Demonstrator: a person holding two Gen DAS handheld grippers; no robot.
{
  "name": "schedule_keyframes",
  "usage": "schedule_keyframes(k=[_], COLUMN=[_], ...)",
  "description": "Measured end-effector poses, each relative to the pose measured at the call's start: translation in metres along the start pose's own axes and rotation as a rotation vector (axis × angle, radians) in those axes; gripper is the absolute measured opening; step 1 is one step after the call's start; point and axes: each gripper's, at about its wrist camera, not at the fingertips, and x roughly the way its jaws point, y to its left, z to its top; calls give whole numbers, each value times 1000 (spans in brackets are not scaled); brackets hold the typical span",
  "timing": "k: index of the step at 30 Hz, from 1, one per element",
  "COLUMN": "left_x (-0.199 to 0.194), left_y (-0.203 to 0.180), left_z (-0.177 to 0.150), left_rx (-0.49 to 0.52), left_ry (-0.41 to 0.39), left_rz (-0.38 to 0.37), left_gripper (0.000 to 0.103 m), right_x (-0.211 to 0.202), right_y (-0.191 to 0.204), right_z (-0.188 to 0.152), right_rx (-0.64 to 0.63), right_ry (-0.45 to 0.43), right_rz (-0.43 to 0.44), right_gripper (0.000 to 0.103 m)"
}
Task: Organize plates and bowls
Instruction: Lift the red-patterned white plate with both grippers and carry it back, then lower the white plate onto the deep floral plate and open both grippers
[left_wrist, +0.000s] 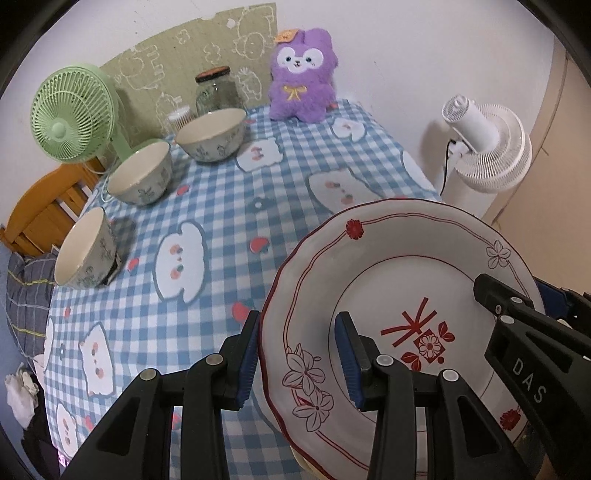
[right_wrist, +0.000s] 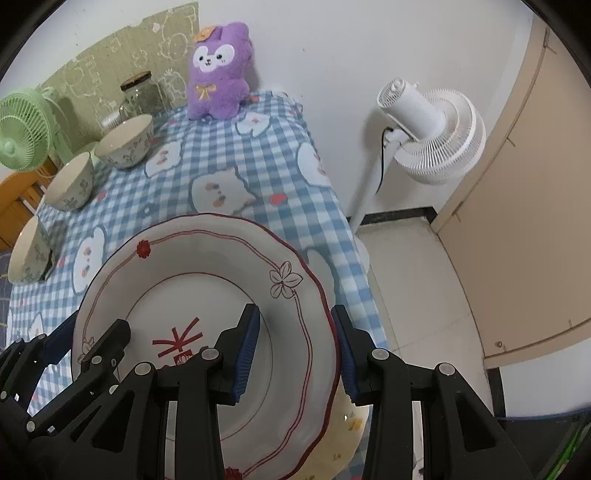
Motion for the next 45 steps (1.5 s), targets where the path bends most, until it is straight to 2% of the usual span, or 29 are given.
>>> schedule_keyframes(k=[22,45], left_x=[20,19], left_y=[-9,-19], left_z=[-34,-44], left_rx=[24,57], left_ry=[84,13], left_rz=[-6,58], left_gripper=[40,40], right_x=[21,21], right_y=[-8,-5], right_z=[-36,-43], right_rx=[39,69], right_ry=[95,94], right_rz=[-9,-81], right_gripper=[43,44])
